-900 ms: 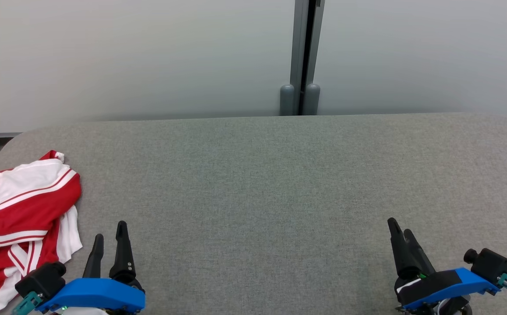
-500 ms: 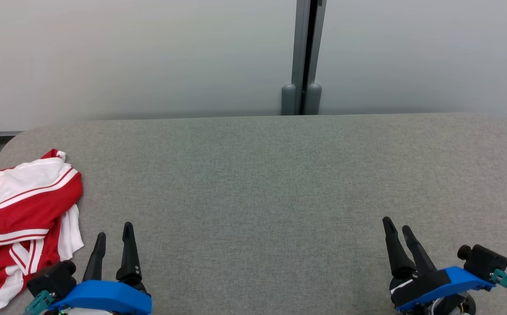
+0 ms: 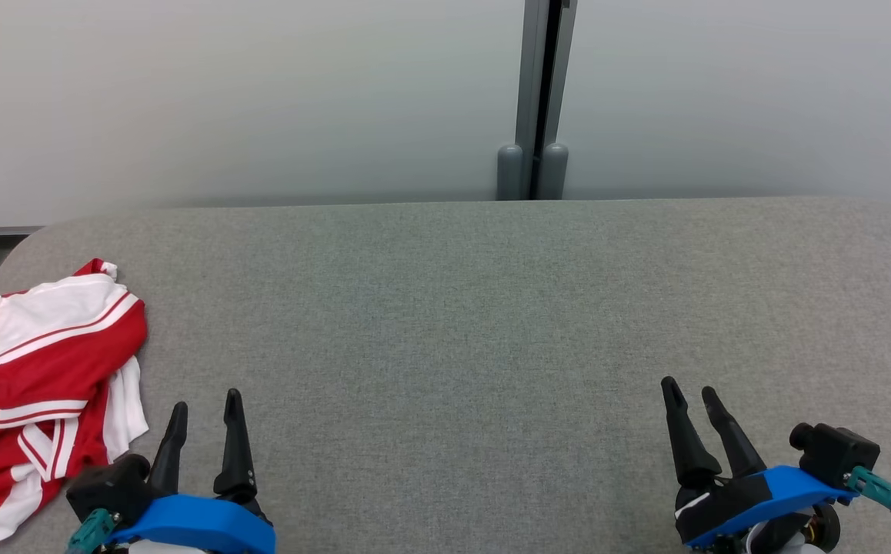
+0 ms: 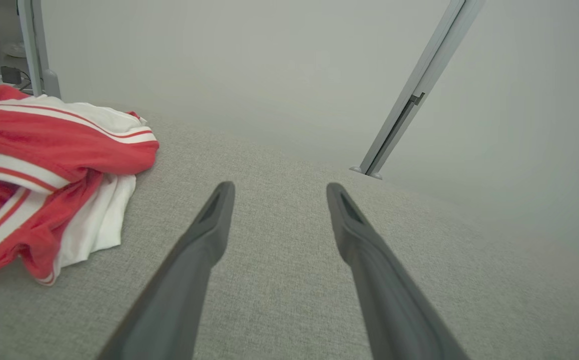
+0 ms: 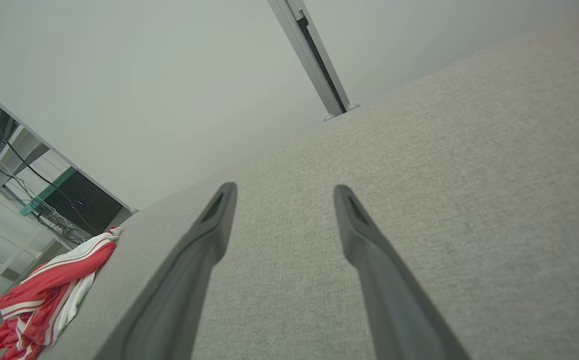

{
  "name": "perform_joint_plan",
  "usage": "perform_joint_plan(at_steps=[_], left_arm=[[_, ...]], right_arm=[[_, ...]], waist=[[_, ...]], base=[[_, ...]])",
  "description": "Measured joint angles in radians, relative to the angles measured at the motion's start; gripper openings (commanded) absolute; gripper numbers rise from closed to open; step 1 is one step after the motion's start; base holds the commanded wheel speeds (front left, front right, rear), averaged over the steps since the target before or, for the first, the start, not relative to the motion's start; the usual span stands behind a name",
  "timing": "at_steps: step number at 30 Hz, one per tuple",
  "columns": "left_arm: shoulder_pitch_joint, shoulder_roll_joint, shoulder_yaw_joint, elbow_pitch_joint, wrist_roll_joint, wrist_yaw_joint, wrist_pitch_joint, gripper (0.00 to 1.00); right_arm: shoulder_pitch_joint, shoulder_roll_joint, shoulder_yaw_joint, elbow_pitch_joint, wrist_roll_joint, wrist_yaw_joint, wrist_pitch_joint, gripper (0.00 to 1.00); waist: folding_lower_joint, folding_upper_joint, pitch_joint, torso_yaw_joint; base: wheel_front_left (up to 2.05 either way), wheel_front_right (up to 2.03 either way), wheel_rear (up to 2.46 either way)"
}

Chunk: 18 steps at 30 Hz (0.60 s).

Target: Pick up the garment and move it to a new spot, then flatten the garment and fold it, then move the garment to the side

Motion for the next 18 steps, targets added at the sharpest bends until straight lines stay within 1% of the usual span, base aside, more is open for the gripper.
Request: perform_joint_plan(at_steps=[18], left_arm=[[-0.002,0.008,-0.028,0.003,0.131,0.034,-0.039,1.0]], right_arm=[[-0.002,-0.002,-0.005,0.002,-0.161,0.001,-0.019,1.0]], waist=[[0.0,0.0,0.011,0.0]], base=[[0.0,0.0,0.0]])
